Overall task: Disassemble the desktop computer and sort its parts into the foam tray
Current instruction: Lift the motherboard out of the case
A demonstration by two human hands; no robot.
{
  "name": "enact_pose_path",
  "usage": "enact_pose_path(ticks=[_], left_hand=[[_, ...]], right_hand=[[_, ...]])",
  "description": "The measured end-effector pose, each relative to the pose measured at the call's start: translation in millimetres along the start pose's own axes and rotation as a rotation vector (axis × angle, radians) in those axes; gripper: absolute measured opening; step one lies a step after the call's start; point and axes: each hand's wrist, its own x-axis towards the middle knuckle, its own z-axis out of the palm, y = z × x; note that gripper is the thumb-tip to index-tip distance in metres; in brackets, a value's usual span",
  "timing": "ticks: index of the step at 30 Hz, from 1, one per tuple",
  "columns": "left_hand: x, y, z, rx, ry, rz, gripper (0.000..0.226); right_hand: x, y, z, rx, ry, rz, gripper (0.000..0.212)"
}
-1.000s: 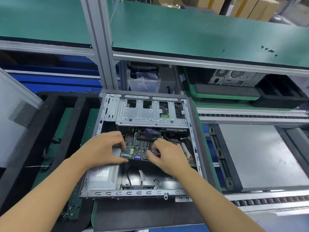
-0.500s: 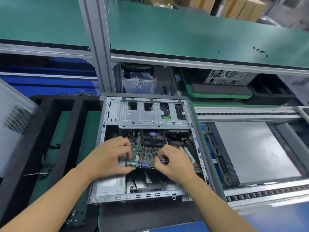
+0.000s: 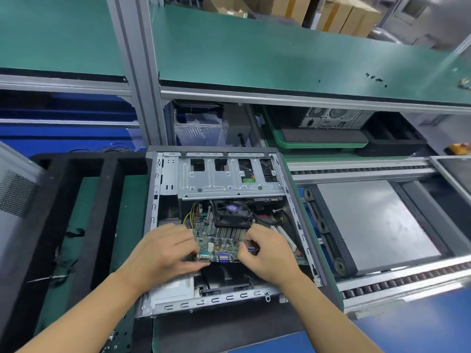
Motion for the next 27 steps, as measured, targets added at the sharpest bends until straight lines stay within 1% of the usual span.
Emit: enact_pose_path(ticks=[3, 8, 12, 14, 17, 23, 25, 27], left_hand=[[-1.5, 0.5, -1.5, 0.029, -0.001, 0.038, 0.036], [-3.0, 2.8, -2.4, -0.051, -0.009, 0.013, 0.033], [-2.3, 1.8, -2.4, -0.051, 0.005, 0.019, 0.032], [0.5, 0.2, -3.0, -0.043, 0.007, 0.033, 0.032], [1.2, -2.2, -3.9, -0.041, 0.034, 0.029, 0.032], [5.3, -0.7, -6.0, -0.096, 0.089, -0.041, 0.029], [7.0, -3.4, -10.1, -0.126, 0.058, -0.083, 0.031], [9.2, -6.9, -15.5, -0.142, 0.005, -0.164, 0.034]], right_hand=[[-3.5, -2.3, 0.1, -0.028, 0.023, -0.015, 0.023], [-10.2, -7.1, 4.5, -0.037, 0.093, -0.002, 0.022], [-15.3, -8.7, 5.5, 0.020, 0.086, 0.037, 0.023], [-15.4, -10.2, 4.2, 0.024, 0.088, 0.037, 0.023], [-12.6, -13.4, 1.3, 0.004, 0.080, 0.049, 0.028], [-0.8, -18.6, -10.6, -0.067, 0.082, 0.053, 0.029], [1.1, -20.4, -12.4, -0.094, 0.050, 0.074, 0.033], [4.0, -21.4, -15.1, -0.146, 0.026, 0.094, 0.037]])
